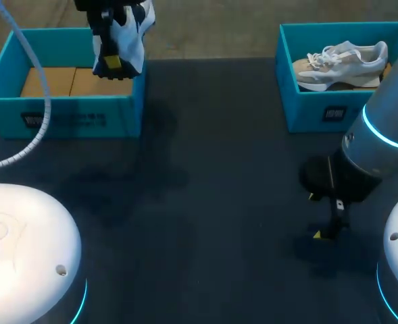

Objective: Take the shoe out of the shoebox, open the shoe tongue, remove and reinsert the insole, then place the shoe into the shoebox

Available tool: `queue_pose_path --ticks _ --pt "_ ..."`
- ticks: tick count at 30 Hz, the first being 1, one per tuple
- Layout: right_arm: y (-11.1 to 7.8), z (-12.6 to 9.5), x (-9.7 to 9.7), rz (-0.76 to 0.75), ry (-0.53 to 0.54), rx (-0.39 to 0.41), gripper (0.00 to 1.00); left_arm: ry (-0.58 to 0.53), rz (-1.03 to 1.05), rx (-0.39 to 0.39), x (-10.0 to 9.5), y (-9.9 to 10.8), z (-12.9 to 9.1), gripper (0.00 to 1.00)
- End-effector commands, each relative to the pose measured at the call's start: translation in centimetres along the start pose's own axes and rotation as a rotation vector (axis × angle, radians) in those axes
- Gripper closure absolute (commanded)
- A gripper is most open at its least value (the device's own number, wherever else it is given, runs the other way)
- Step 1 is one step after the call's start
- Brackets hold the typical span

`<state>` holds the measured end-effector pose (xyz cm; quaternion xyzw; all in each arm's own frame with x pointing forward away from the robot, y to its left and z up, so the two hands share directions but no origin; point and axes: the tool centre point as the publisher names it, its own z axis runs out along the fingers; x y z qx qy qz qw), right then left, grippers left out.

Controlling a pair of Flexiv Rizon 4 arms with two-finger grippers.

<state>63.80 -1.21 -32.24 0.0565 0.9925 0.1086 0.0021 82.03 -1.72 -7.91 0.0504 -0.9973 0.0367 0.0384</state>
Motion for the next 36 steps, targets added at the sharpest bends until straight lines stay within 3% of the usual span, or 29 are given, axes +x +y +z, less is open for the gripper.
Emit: queue_pose_path --ticks 1,4,19,34,36 --pt "-0.1 0.0 0.2 0.000 -0.003 -0.001 0.00 -0.004 0.000 0.000 0.1 0.1 -0.1 1.00" --pt "-0.1 0.0 0.2 0.000 -0.003 -0.001 0.00 -0.004 0.000 0.000 0.1 0.1 -0.1 1.00" --pt "-0.1 0.0 0.2 0.000 -0.003 -0.001 0.00 -0.017 -0.054 0.024 -11.6 6.4 -4.2 1.00" --pt "-0.1 0.0 0.2 0.000 -0.003 -0.001 0.00 -0.028 0.031 0.001 -18.4 10.7 -5.4 1.00" --pt "-0.1 0.0 0.2 0.000 -0.003 -0.001 0.00 -0.046 0.036 -0.039 -19.0 10.9 -5.3 1.00"
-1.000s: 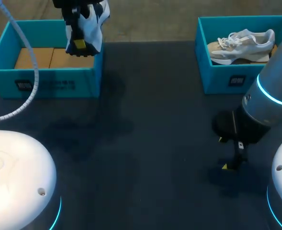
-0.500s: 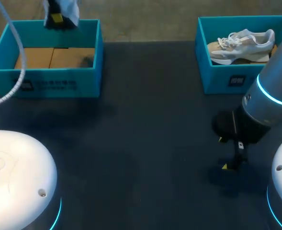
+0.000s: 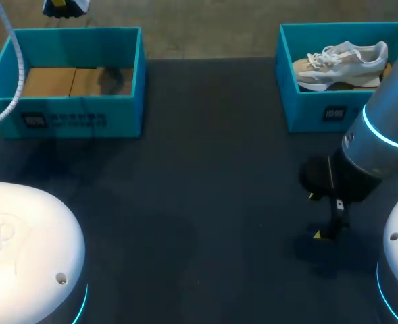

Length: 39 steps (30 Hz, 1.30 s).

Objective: Take the shoe out of the shoebox, open the shoe tongue, remove and reinsert the insole, then place the shoe into the shoebox

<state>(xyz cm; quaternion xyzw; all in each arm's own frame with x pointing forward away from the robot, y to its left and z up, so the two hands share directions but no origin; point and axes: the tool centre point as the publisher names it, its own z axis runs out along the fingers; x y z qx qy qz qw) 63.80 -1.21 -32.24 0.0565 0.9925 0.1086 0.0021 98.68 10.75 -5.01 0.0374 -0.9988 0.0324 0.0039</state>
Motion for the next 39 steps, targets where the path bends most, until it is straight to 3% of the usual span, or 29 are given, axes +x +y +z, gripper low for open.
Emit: queue_pose_path --ticks 1,21,23,24,26,29,34,39 --pt "-0.1 0.0 0.2 0.000 -0.003 -0.001 0.00 0.029 0.015 -0.040 -1.8 0.7 -0.1 1.00" --pt "-0.1 0.0 0.2 0.000 -0.003 -0.001 0.00 0.030 0.025 -0.047 -2.3 1.2 0.2 1.00" --pt "-0.1 0.0 0.2 0.000 -0.003 -0.001 0.00 0.038 0.028 -0.038 -3.8 2.3 0.3 1.00" --pt "-0.1 0.0 0.2 0.000 -0.003 -0.001 0.00 0.006 0.007 -0.076 -4.9 3.2 0.6 1.00" --pt "-0.1 0.0 0.2 0.000 -0.003 -0.001 0.00 0.049 -0.010 -0.054 -6.4 4.7 0.8 1.00" --pt "-0.1 0.0 0.2 0.000 -0.003 -0.001 0.00 0.057 -0.041 -0.054 -7.7 6.5 0.9 1.00" --pt "-0.1 0.0 0.2 0.000 -0.003 -0.001 0.00 0.052 0.007 -0.082 -7.9 8.1 1.3 1.00" --pt "-0.1 0.0 0.2 0.000 -0.003 -0.001 0.00 0.075 0.201 -0.102 -7.3 9.0 2.3 1.00"
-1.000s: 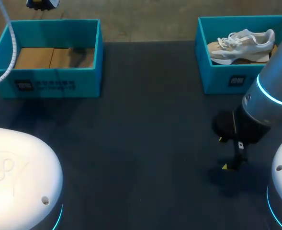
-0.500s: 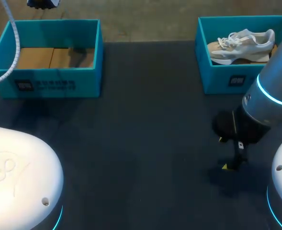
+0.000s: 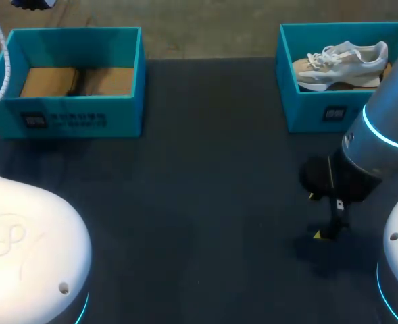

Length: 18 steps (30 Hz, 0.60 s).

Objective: Take the shoe out of the shoebox, open the shoe tongue, remove and reinsert the insole, then place the shoe into the shoebox

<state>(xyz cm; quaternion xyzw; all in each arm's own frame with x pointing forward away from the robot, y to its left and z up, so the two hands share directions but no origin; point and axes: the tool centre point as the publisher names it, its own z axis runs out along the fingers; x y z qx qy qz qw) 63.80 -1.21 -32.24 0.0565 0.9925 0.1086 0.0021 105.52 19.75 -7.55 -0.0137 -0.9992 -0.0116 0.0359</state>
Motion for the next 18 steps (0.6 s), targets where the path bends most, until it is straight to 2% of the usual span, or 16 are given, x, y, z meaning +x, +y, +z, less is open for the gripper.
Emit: queue_pose_path --ticks 1,2,11,18 --pt "-0.1 0.0 0.2 0.000 -0.003 -0.001 0.00 0.004 0.130 -0.040 0.4 0.5 0.6 1.00" --pt "-0.1 0.0 0.2 0.000 -0.003 -0.001 0.00 0.000 0.188 -0.065 0.6 0.6 0.8 1.00" --pt "-0.1 0.0 0.2 0.000 -0.003 -0.001 0.00 -0.007 0.475 -0.088 1.1 2.4 1.1 1.00" --pt "-0.1 0.0 0.2 0.000 -0.003 -0.001 0.00 -0.025 0.701 -0.151 1.3 4.2 1.0 1.00"
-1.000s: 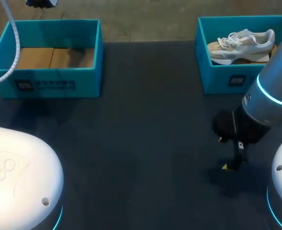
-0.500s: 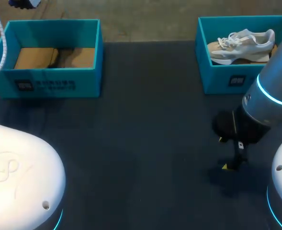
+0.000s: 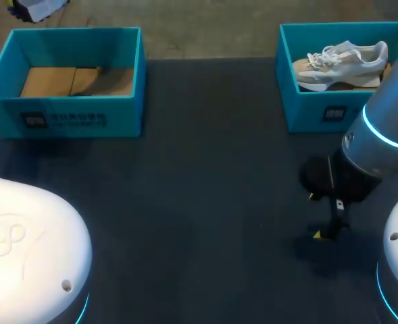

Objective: Take the shoe out of the shoebox, open the shoe tongue, remove and reinsert the insole, then place the shoe into the shoebox

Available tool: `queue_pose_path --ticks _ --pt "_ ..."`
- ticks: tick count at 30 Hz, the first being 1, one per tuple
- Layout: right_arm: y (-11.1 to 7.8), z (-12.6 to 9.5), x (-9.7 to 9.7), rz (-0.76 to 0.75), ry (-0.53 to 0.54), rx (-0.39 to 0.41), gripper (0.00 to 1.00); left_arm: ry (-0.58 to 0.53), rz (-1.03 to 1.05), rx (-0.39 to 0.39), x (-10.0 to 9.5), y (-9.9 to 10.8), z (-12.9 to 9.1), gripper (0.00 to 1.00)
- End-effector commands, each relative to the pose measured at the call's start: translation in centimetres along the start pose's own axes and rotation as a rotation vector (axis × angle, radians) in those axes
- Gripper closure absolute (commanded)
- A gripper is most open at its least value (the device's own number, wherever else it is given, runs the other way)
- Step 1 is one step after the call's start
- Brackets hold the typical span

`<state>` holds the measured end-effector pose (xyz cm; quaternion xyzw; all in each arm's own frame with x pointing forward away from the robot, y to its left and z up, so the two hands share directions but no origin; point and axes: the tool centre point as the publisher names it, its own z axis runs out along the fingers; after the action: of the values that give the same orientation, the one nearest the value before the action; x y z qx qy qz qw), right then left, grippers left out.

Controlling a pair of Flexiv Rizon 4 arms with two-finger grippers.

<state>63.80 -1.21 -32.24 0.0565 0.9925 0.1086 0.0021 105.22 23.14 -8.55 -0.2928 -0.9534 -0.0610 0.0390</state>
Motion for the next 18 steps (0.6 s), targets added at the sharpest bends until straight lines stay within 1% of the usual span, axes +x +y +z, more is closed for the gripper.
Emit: queue_pose_path --ticks 1,15,16,18 --pt "-0.05 0.00 0.18 0.000 -0.003 -0.001 0.00 -0.028 0.136 -0.038 1.25 0.15 -0.01 1.00" --pt "-0.05 0.00 0.18 0.000 -0.003 -0.001 0.00 -0.028 0.136 -0.038 1.25 0.15 -0.01 1.00" --pt "-0.05 0.00 0.18 0.000 -0.003 -0.001 0.00 -0.041 0.175 -0.049 1.16 0.18 0.03 1.00" --pt "-0.05 0.00 0.18 0.000 -0.003 -0.001 0.00 -0.050 0.243 -0.058 0.99 0.85 0.54 1.00"
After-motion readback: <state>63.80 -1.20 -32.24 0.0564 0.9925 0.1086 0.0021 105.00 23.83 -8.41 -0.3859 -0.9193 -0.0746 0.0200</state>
